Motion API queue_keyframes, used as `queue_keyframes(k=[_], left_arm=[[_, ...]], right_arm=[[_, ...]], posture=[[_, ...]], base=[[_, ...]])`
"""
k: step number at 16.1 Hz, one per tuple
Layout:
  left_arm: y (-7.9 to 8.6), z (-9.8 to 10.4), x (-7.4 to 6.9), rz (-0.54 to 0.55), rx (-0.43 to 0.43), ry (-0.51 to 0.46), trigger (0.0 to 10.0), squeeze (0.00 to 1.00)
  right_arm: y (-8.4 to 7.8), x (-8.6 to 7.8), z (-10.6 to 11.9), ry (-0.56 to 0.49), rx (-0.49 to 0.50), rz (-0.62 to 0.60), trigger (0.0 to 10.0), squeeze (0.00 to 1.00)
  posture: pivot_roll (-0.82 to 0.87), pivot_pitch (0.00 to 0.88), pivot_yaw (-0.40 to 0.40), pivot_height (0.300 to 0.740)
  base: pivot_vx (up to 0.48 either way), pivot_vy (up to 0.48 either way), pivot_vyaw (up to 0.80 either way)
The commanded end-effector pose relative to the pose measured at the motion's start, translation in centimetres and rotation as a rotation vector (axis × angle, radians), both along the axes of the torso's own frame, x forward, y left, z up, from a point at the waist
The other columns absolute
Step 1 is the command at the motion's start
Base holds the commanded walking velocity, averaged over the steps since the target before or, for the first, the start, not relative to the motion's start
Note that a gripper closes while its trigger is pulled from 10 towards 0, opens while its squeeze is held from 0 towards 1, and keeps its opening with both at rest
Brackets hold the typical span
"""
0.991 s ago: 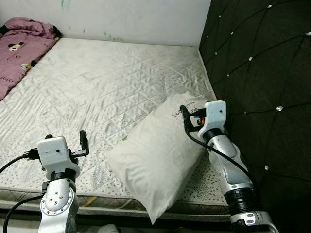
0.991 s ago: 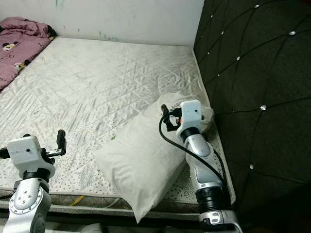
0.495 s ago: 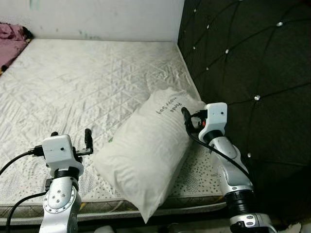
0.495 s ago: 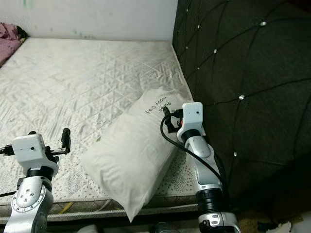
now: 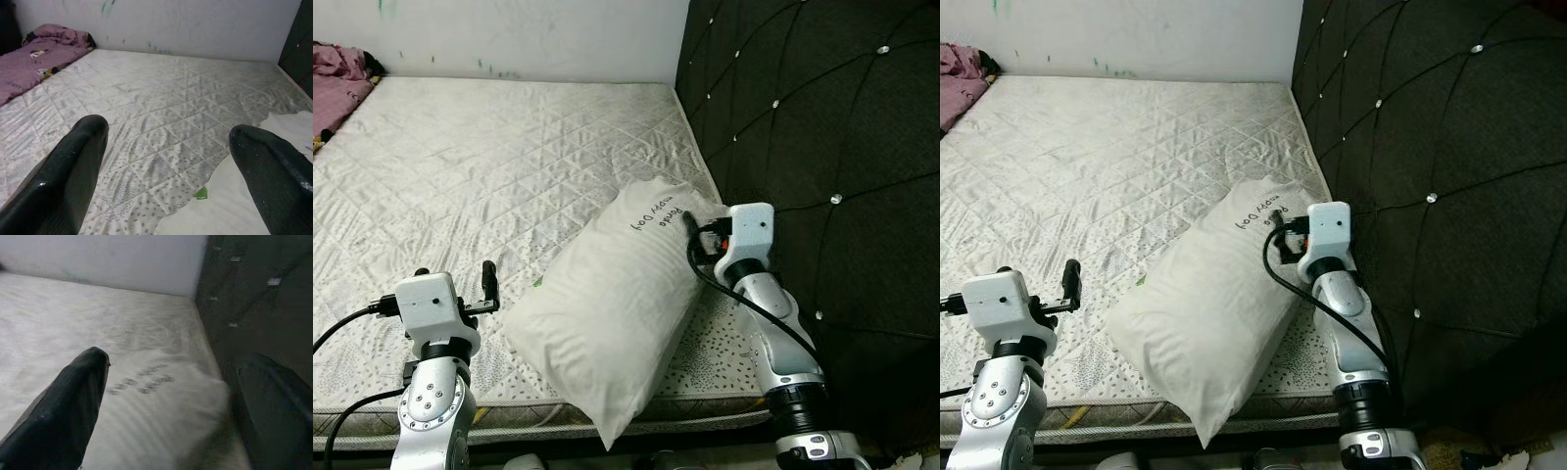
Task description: Clean up the room
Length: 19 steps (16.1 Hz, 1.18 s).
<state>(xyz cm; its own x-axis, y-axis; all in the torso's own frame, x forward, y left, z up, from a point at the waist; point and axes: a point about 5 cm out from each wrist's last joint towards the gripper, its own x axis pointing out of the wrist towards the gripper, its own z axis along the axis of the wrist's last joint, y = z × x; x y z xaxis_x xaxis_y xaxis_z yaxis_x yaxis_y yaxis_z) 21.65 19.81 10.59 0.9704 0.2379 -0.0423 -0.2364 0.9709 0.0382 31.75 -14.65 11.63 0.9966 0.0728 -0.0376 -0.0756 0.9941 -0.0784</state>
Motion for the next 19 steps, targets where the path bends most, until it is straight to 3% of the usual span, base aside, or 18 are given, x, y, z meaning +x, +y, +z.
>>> queue_keyframes(k=[1,4,8,9,11,13,16,18,19], left_arm=[[0.5,0.4,0.1,0.037,0.042,-0.003,10.0,0.00],[1.0,1.1,-0.1,0.050,0.068,-0.041,10.0,0.00],[0.7,1.0,0.1,0.029,0.048,-0.040,10.0,0.00],[0.5,1.1,0.3,0.014,0.043,-0.046,10.0,0.00],[0.2,1.4,0.7,-0.012,0.040,-0.065,10.0,0.00],[0.0,1.5,0.9,-0.033,0.020,-0.080,10.0,0.00],[0.0,1.1,1.1,-0.009,0.010,-0.064,10.0,0.00],[-0.3,1.0,1.0,-0.023,-0.001,-0.059,10.0,0.00],[-0.3,1.0,0.7,-0.036,-0.012,-0.064,10.0,0.00]], right_arm=[[-1.6,-0.1,0.3,0.000,-0.032,-0.086,10.0,0.00],[-3.9,-1.2,0.7,-0.003,-0.069,-0.075,10.0,0.00],[-5.9,-6.2,-1.0,0.112,-0.081,0.150,10.0,0.00],[-6.0,-6.7,-0.8,0.100,-0.105,0.198,10.0,0.00],[-6.1,-6.2,-0.1,0.071,-0.106,0.198,10.0,0.00],[-4.2,-4.3,1.2,-0.004,-0.070,0.169,10.0,0.00],[0.0,-2.0,1.7,-0.063,0.050,0.117,10.0,0.00],[1.6,-2.4,1.3,-0.074,0.045,0.146,10.0,0.00],[1.3,-2.8,1.1,-0.062,0.041,0.137,10.0,0.00]], posture=[[-0.03,0.033,-0.039,0.740],[-0.02,0.031,-0.044,0.740],[-0.05,0.030,-0.030,0.740],[-0.06,0.028,-0.026,0.740],[-0.06,0.021,-0.016,0.740],[-0.06,0.013,-0.007,0.740],[-0.03,0.002,-0.001,0.740],[-0.01,0.000,-0.006,0.740],[-0.01,0.003,-0.005,0.740]], base=[[0.000,0.000,0.00],[0.000,0.000,0.00],[0.000,0.000,0.00],[0.000,0.000,0.00],[0.000,0.000,0.00],[0.000,0.000,0.00],[0.000,0.000,0.00],[0.000,0.000,0.00],[0.000,0.000,0.00]])
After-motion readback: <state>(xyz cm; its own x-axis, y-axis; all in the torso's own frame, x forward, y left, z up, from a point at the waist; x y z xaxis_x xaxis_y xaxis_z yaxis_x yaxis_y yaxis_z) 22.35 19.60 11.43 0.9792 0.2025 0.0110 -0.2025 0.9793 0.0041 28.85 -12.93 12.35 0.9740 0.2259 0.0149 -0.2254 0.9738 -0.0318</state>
